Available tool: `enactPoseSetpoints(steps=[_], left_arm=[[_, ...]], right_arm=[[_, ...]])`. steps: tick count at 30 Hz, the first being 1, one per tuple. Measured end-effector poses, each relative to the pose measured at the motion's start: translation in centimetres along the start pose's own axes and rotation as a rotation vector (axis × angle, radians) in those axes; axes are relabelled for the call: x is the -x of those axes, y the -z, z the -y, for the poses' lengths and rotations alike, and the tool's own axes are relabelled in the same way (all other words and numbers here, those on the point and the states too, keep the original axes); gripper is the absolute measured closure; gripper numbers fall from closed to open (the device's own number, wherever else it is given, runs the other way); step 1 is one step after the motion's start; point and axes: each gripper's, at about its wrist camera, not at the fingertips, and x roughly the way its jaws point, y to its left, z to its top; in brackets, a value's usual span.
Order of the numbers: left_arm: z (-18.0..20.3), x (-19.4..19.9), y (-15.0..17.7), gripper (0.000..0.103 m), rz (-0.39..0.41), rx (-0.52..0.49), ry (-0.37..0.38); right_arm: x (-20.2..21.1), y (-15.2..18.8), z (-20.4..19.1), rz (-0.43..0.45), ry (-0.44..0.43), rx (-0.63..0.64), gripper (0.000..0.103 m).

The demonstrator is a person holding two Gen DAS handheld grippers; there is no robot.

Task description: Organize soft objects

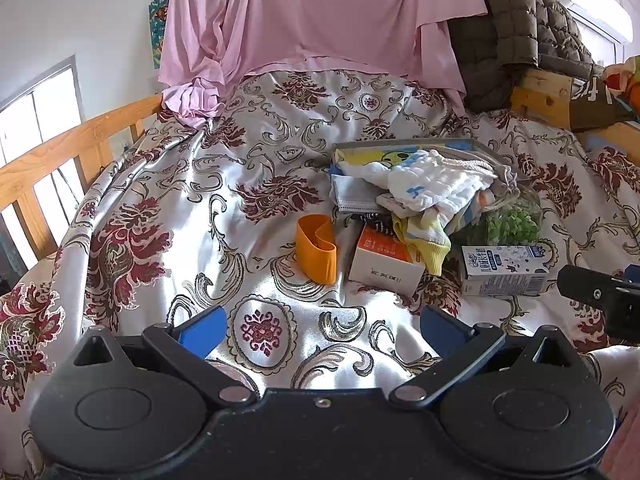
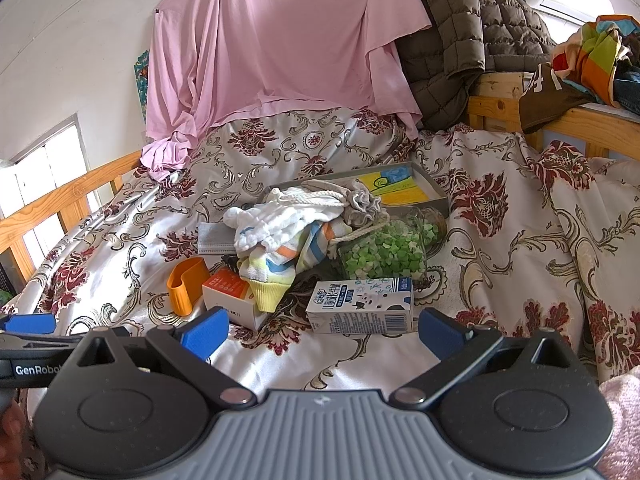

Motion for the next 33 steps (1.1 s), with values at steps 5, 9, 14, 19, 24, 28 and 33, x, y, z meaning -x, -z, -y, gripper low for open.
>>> enactPoseSetpoints(steps=[5,9,14,19,24,28,33], left_arm=[[-0.1,-0.1,0.2,0.001,-0.003,-0.002,-0.003],[0.1,-0.2,0.3,0.001,-0.005,-0.003,-0.007],[0.1,-0.2,0.3,0.001,-0.007,-0.005,-0.006],[0.0,-0.4,0.4,0.001,-0.021,-0.002,-0.008],[0.0,-0.5,0.3,0.001,-0.027,0.003,-0.004],[0.0,-0.8,0.0,0.001,-0.036,0.008,0.0],[-0.6,-1.3,-0.4,0.001,-0.049,0.041,0.001]], right_arm=[[0.0,0.0,0.1,0.0,-0.001,-0.001,0.0],[0.0,0.0,0.1,0.0,-0.001,-0.001,0.0],[0.0,0.0,0.1,0.0,-0.001,-0.001,0.0],[0.1,0.0,0.1,0.006,-0.001,-0.003,0.0],[0.0,0.0,0.3,0.011,-0.006,-0.006,0.0],[0.3,0.0,0.0,0.014,-0.011,0.001,0.0],[0.3,0.0,-0.2,0.02,-0.018,-0.001,0.0]])
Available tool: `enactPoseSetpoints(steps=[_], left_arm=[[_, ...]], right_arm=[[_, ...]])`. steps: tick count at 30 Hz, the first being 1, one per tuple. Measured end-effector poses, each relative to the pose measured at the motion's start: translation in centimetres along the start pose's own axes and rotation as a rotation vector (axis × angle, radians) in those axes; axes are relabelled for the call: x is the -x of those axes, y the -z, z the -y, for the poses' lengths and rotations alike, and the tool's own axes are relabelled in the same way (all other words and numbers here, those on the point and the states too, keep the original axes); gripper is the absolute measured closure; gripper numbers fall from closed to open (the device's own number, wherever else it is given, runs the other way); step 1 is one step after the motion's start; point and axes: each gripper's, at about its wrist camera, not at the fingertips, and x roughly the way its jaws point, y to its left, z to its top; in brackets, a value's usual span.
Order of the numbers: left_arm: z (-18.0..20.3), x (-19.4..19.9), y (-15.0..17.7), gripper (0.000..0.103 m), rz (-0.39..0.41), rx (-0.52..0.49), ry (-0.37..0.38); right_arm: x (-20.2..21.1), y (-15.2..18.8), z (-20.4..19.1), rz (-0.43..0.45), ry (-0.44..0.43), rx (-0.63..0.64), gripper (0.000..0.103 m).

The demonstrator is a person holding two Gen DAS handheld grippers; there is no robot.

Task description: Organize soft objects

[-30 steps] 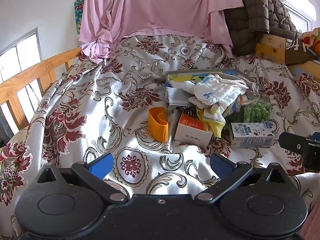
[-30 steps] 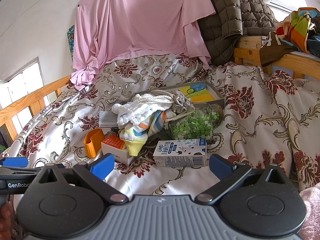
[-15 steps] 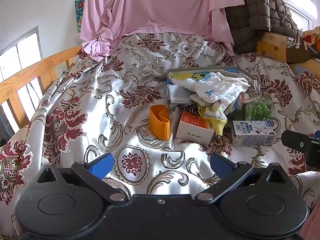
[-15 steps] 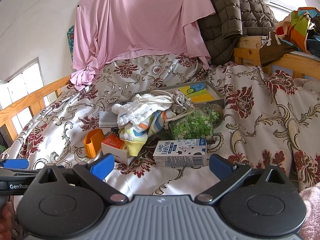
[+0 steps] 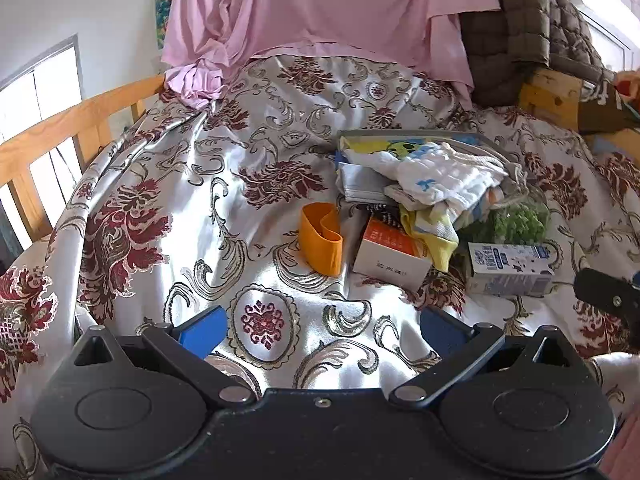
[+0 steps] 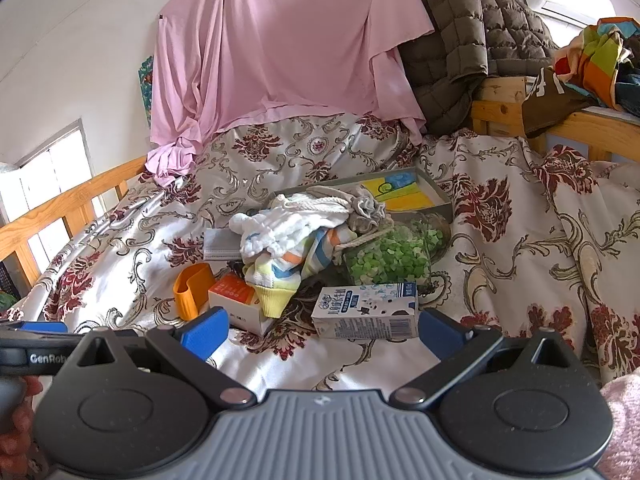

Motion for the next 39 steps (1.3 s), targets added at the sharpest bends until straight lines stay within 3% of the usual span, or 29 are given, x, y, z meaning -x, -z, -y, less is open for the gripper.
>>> enactPoseSetpoints(steps=[9,13,16,18,21,24,29,36,39], left_arm=[[-1.6,-1.4,-2.9,0.001,0.048,0.085,0.007],[-2.2,-1.7,-5.0,0.001,0.117,0.171,0.06],[-2.5,-2.3,-6.3,0.001,0.158,0.234,0.16],[-2.6,-2.9,-6.9,0.001,0.169,0.271,0.202],[-2.4,-4.4,-7.5,0.001,0.15,0.3,0.208],[-2.1,-5.8,-8.1,0.001,0.115,0.274,0.175],[-1.0,-8.3,-8.5,0.001,0.059,0.085,0.061],[-2.5,-11.8,-7.7,0.001,-0.04,0.111,0.042],[-2.9,-12.8,-7.2,0.001,-0.051,0.095,0.07]], right_arm=[[-0.3,-1.1,0.4,0.031,-0.062,-0.026,0.0],[-0.9,-2.3,0.2,0.072,-0.084,0.024,0.0],[-1.7,-3.3,-0.1,0.112,-0.079,0.076,0.0],[-2.6,-4.0,-0.2,0.133,-0.069,0.112,0.0],[-4.5,-4.8,0.2,0.133,-0.076,0.133,0.0],[-6.3,-5.2,0.6,0.119,-0.092,0.122,0.0],[-8.3,-5.0,0.4,0.112,-0.128,0.172,0.0],[-10.5,-4.6,-0.7,0.105,-0.137,0.263,0.0],[-11.2,-4.7,-1.2,0.116,-0.148,0.305,0.0]])
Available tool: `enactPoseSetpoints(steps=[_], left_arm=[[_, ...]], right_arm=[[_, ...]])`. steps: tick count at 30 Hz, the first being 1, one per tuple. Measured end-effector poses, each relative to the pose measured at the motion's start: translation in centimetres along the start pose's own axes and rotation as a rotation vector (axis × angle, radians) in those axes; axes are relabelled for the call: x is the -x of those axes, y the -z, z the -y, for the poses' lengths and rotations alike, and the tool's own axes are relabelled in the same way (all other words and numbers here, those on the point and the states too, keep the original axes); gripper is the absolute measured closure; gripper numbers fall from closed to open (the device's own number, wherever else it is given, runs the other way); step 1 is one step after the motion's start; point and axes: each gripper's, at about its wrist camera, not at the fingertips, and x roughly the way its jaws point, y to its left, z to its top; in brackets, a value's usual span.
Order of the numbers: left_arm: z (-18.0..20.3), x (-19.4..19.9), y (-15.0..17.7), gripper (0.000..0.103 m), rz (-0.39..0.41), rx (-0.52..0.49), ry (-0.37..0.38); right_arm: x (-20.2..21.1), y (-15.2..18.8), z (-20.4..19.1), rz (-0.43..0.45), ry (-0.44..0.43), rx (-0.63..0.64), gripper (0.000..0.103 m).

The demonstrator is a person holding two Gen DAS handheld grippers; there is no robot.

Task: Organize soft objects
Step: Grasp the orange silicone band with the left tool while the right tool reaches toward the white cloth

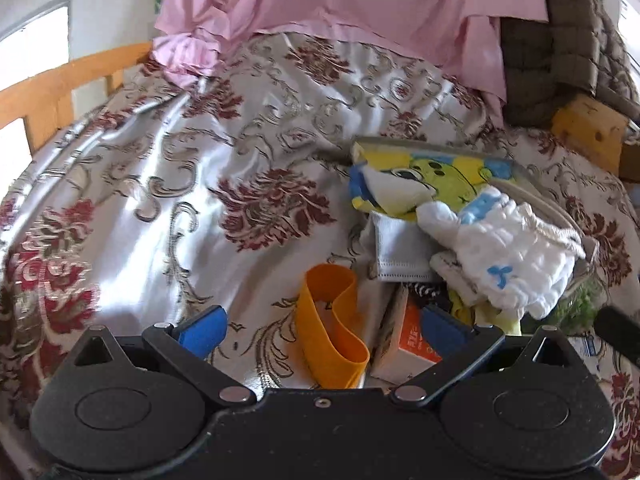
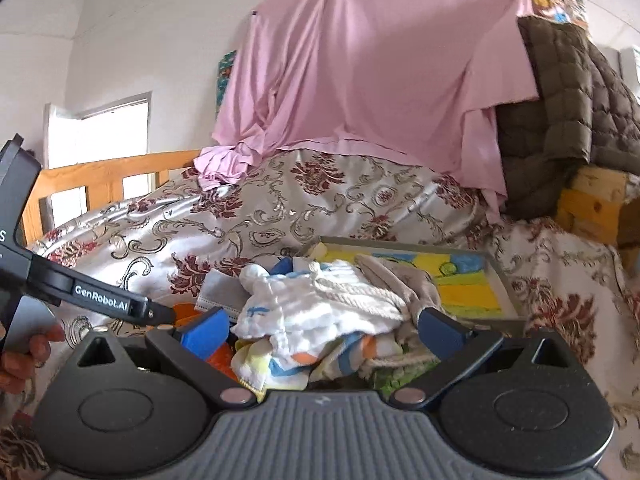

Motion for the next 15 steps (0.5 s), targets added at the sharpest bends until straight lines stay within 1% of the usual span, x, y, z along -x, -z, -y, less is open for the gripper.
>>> enactPoseSetpoints(steps=[2,5,7,11,15], left_arm=[[-0.1,-0.6,0.2,0.001,-0.009,-0.008,0.014],[-0.3,-1.8,0.4,0.001,-0.059,-0.004,0.065],[-0.5,-2.4,0.6,0.001,-0.084,0.002,0.083],[-0.7,-3.5,0.8,0.001,-0.102,-0.005,0.128],[-0.5,-4.5,0.6,0.008,-0.117,-0.012,0.148]], right_arm=[[-0.8,0.0,-0.2,-0.009,-0.037,0.028,0.0],[-1.7,0.0,-0.5,-0.022,-0.103,0.047,0.001],[-2.2,0.1,-0.7,-0.033,-0.138,0.06,0.003],[-3.1,0.3,-0.8,-0.039,-0.147,0.076,0.004],[-4.0,0.2,-0.7,-0.017,-0.135,0.085,0.004]])
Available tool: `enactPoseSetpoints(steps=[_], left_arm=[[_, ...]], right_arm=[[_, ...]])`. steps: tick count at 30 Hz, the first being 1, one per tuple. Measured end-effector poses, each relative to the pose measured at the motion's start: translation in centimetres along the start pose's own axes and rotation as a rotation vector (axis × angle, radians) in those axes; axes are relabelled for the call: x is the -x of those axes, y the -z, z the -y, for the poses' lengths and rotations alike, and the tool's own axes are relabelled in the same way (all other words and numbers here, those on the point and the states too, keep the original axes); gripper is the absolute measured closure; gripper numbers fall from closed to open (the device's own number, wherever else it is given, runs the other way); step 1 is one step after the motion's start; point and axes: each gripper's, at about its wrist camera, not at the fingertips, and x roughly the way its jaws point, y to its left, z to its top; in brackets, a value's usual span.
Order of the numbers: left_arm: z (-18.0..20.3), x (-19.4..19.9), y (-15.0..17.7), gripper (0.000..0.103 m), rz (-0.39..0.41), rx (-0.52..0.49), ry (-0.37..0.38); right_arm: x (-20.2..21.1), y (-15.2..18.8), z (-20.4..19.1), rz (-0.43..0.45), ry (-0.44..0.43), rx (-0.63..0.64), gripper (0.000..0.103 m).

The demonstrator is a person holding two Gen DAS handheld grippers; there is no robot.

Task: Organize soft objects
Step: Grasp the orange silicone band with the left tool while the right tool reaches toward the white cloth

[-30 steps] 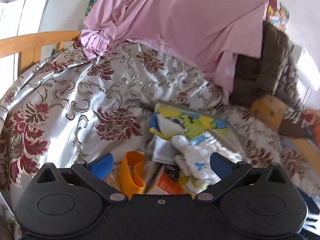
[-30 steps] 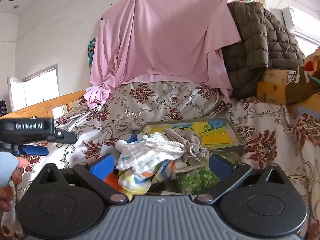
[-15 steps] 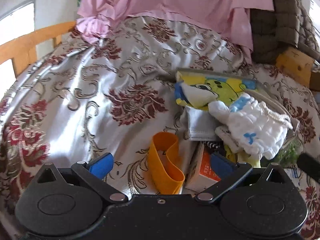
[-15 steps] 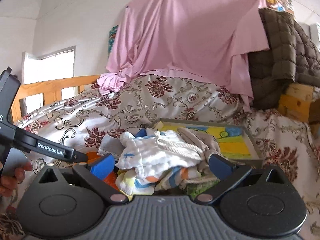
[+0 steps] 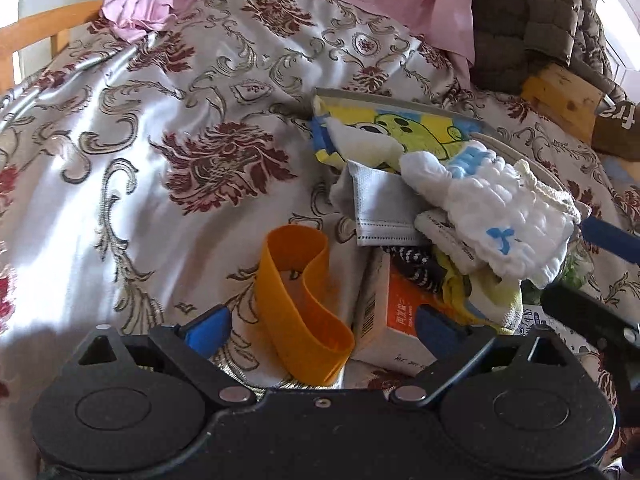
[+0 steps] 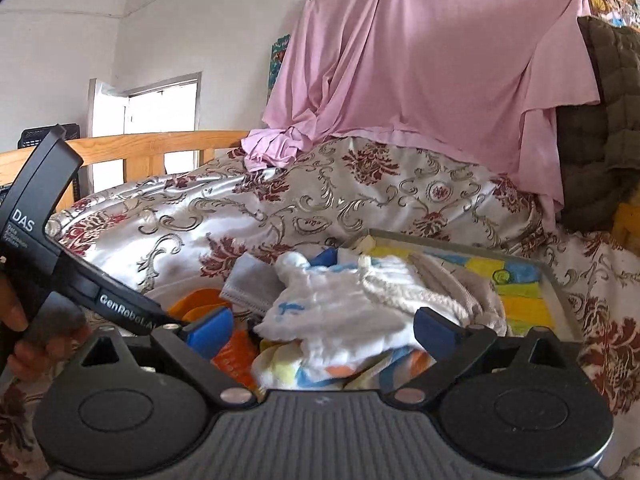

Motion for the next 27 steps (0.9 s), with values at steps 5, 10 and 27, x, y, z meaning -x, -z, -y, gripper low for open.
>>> enactPoseSetpoints(steps=[5,10,27], left_arm=[[-0.8,-0.7,-0.4,0.018,-0.021,0.069,0.028],[-1.9,-1.1,-0.5,0.025,-0.032,0.154,0.071],[-2.9,-2.3,-0.6,0.045,-0.065,0.225,0.05]], right_arm=[[-1.7,0.1,0.8,0.007,0.037,-0.017,0.004],[-2.9,0.2,1.7,0.009,0.033,-0.044,0.004],[-2.1,0.0,0.5,0.042,0.002,0.009,0.005]])
